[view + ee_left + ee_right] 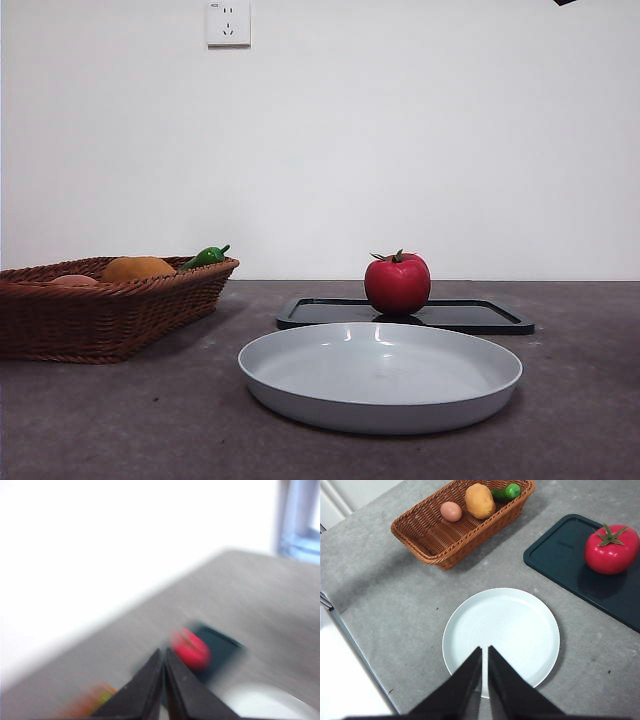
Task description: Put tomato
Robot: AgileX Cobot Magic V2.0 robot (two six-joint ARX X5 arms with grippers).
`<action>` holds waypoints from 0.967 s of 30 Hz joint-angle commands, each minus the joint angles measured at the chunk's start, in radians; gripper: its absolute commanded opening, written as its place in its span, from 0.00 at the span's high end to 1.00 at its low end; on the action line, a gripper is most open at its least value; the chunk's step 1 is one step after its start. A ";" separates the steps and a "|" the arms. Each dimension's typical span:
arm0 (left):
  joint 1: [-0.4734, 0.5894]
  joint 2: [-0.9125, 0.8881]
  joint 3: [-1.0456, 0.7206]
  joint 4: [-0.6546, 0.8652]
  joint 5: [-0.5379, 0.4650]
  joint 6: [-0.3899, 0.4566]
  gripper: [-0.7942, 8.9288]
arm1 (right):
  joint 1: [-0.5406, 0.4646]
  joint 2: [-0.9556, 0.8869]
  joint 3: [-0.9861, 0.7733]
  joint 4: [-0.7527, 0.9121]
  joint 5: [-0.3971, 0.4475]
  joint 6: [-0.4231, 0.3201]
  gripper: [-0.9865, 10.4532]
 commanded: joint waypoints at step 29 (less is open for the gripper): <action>0.277 -0.694 -0.946 0.341 -0.377 -0.059 0.91 | 0.005 0.004 0.008 0.008 -0.003 0.008 0.91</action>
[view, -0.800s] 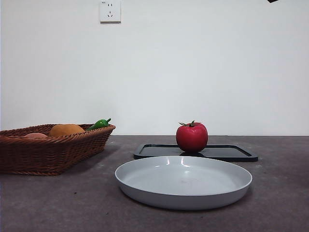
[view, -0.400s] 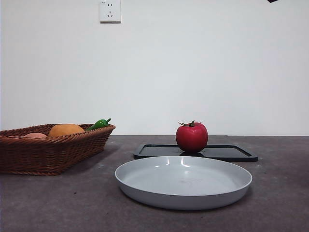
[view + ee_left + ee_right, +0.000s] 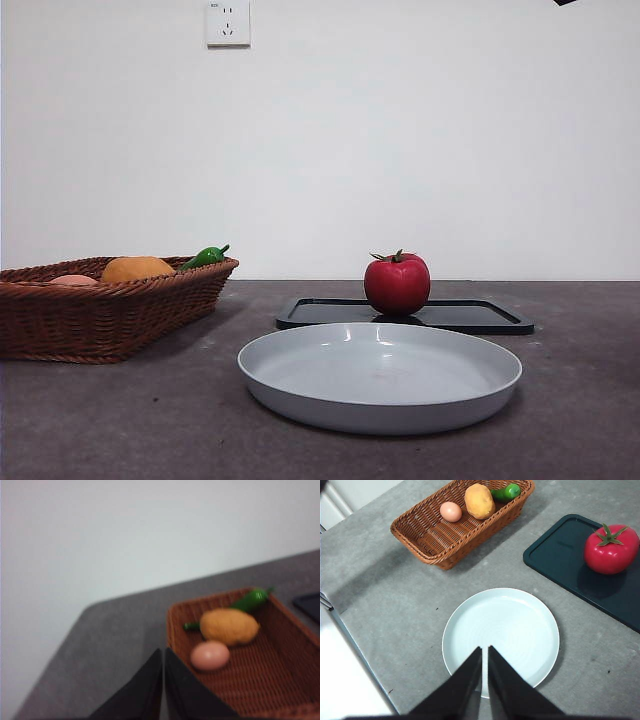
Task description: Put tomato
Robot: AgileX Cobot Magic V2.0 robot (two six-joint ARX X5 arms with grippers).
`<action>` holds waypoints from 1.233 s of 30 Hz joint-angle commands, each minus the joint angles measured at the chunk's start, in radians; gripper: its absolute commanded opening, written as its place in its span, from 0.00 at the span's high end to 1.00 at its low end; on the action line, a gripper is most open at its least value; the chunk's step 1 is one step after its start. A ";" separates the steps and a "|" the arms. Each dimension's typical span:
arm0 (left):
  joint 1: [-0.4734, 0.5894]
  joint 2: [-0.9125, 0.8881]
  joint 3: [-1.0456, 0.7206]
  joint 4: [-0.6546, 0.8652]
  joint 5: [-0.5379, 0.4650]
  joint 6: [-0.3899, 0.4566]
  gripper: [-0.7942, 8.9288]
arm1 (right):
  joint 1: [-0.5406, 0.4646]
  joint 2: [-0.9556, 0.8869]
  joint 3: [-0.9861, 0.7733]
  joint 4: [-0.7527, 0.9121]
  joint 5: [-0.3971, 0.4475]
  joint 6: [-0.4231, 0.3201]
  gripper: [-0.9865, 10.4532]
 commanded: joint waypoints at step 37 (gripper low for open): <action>-0.105 -0.123 -0.144 -0.109 -0.073 -0.158 0.91 | 0.005 0.004 0.008 0.008 -0.002 0.008 0.91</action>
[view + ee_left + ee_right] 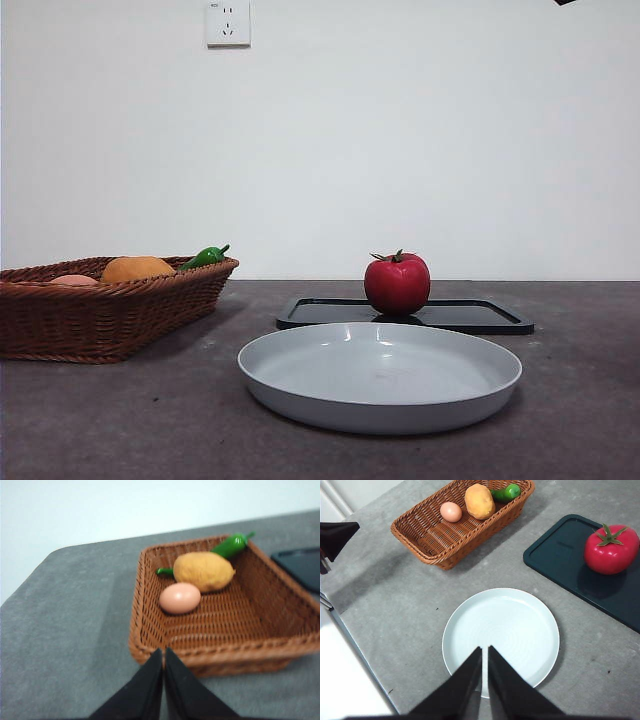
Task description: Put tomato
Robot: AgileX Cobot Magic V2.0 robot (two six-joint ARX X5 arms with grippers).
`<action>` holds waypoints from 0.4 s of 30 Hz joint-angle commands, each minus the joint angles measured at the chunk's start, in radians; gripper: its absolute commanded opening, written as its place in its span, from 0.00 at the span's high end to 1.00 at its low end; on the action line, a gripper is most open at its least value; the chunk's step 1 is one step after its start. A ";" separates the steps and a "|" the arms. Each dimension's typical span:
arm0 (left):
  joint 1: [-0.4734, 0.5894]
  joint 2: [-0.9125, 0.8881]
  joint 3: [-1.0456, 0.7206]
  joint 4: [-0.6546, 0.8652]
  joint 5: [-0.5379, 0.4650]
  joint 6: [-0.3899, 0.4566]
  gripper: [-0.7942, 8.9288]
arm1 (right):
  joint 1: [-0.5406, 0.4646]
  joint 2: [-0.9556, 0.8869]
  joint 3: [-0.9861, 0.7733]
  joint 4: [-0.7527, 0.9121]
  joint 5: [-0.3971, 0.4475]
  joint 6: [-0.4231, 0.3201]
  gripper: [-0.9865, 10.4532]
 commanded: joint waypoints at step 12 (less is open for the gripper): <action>0.000 -0.002 -0.020 0.018 -0.002 -0.052 0.91 | 0.005 0.005 0.008 0.008 -0.003 0.008 0.91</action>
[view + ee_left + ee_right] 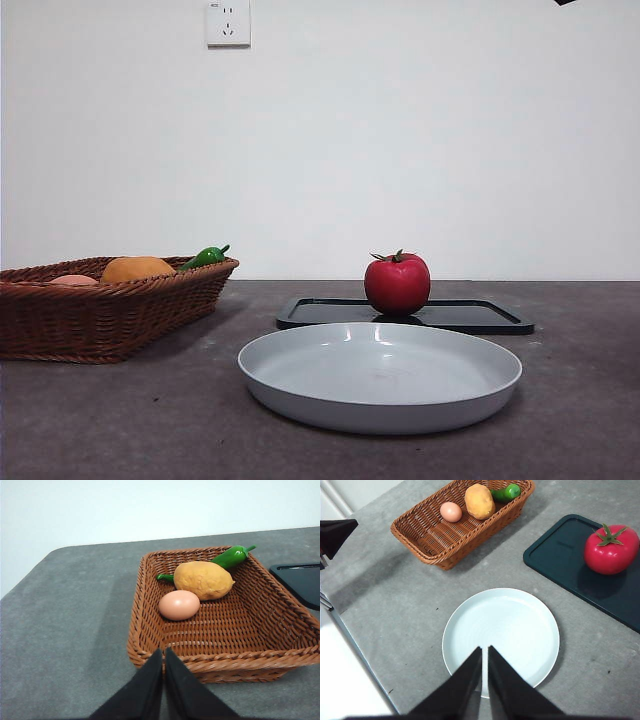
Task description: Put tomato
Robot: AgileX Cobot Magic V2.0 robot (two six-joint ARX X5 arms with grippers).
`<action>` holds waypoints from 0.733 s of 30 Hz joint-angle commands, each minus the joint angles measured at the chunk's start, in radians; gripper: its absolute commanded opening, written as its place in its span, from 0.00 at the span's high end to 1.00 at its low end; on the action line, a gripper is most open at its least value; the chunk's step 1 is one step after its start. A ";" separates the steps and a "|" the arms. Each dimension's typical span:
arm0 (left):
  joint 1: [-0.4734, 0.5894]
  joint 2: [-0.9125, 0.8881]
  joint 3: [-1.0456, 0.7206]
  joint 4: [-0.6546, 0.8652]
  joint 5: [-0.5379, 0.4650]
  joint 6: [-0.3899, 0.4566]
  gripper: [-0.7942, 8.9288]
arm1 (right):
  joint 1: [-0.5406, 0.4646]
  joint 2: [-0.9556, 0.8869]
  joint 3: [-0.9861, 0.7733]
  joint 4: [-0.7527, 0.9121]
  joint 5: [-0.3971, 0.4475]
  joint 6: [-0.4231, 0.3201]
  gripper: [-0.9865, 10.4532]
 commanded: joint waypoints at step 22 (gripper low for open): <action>0.000 -0.002 -0.020 0.010 -0.002 -0.006 0.91 | -0.248 -0.164 -0.024 0.125 0.320 -0.064 0.91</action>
